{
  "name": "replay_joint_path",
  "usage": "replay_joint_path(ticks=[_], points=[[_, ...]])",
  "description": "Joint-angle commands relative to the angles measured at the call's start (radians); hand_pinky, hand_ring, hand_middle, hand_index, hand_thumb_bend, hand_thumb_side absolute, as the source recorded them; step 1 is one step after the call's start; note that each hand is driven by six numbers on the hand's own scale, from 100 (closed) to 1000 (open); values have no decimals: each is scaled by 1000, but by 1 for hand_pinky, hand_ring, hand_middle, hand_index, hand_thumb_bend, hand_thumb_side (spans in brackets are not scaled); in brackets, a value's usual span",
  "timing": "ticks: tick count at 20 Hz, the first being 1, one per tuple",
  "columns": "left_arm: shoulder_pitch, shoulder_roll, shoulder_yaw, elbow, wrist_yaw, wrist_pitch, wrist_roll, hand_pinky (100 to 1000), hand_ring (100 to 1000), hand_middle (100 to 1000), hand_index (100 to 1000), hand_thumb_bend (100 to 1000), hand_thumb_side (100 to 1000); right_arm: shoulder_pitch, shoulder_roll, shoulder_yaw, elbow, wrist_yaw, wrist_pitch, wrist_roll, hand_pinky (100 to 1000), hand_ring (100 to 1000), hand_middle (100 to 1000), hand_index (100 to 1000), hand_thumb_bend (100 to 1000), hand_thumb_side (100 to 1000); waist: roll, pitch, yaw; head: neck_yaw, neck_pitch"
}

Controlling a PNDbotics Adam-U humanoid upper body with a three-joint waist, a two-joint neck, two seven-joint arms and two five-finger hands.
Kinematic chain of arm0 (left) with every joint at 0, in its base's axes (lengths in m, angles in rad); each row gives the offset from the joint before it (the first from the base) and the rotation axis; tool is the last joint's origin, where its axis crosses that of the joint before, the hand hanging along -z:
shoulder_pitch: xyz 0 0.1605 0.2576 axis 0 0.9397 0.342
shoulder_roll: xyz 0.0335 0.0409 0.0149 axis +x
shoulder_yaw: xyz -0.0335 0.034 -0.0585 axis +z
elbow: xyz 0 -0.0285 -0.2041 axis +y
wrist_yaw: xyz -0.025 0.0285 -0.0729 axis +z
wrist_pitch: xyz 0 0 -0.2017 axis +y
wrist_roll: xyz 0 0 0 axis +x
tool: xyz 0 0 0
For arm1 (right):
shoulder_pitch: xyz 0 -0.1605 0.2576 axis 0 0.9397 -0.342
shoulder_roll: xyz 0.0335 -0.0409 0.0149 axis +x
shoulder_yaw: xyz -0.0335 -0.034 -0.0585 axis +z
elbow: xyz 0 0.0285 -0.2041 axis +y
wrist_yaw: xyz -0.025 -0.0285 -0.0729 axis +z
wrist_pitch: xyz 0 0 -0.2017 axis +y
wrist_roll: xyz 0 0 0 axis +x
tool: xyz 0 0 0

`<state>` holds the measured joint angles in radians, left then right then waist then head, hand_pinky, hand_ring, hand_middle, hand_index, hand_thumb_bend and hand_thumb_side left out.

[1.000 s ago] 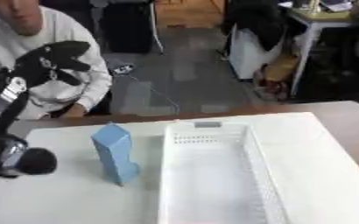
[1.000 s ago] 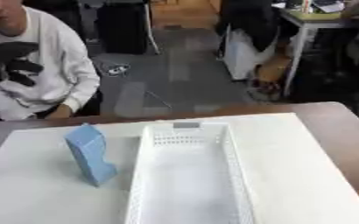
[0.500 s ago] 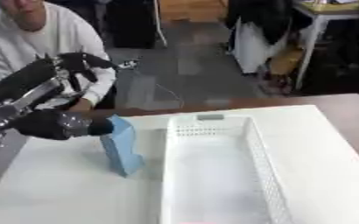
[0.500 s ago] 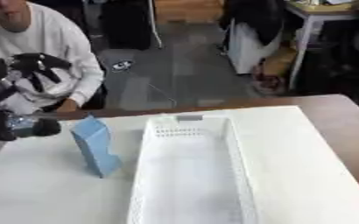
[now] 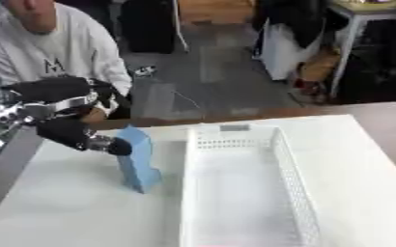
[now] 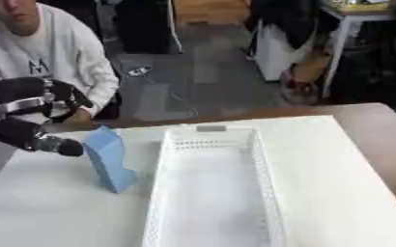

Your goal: Pick up objects on the table and place them in the box.

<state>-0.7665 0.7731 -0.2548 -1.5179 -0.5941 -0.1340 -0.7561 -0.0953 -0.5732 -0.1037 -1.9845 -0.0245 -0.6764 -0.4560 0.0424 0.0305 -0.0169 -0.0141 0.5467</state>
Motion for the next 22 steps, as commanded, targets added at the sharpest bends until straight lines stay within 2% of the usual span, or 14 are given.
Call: replay_joint_path(ticks=[1,7,8,9,10,13,19,22], points=[[-50,43,-16,65,5,-19,-57,533,748,824,890,930,1000,-6,-35,-3,-15,-6,0,-1,138,330,520,605,100,857,0,-14,-2,3,7],[-126,37,-33,176,-47,-35,-100,506,738,818,873,977,1000,-6,-35,-2,-15,-11,5,7,136,330,521,604,100,856,1,-16,-4,-5,11],[-140,33,-35,195,-63,-37,-103,462,721,814,871,982,1000,-5,-35,-1,-15,-12,6,8,135,329,521,604,100,857,1,-17,-4,-6,12],[-154,27,-38,216,-80,-38,-107,462,721,814,871,982,1000,-4,-35,0,-15,-13,7,10,135,329,521,604,100,857,1,-17,-3,-6,12],[-169,22,-41,238,-98,-39,-112,400,704,805,858,985,1000,-4,-35,0,-15,-14,8,11,134,329,521,604,100,858,1,-18,-4,-6,14],[-221,2,-51,315,-167,-48,-122,352,677,793,814,964,1000,-2,-35,0,-15,-17,11,15,133,329,521,604,100,858,1,-20,-4,-5,17],[-308,-59,-58,488,-301,-76,-136,362,684,796,801,961,1000,-4,-34,0,-15,-23,17,17,134,329,522,604,100,859,1,-23,-6,0,23],[-338,-89,-51,558,-350,-100,-149,366,681,792,790,923,1000,-7,-33,-2,-15,-27,19,15,136,329,521,603,100,865,1,-23,-9,4,25]])
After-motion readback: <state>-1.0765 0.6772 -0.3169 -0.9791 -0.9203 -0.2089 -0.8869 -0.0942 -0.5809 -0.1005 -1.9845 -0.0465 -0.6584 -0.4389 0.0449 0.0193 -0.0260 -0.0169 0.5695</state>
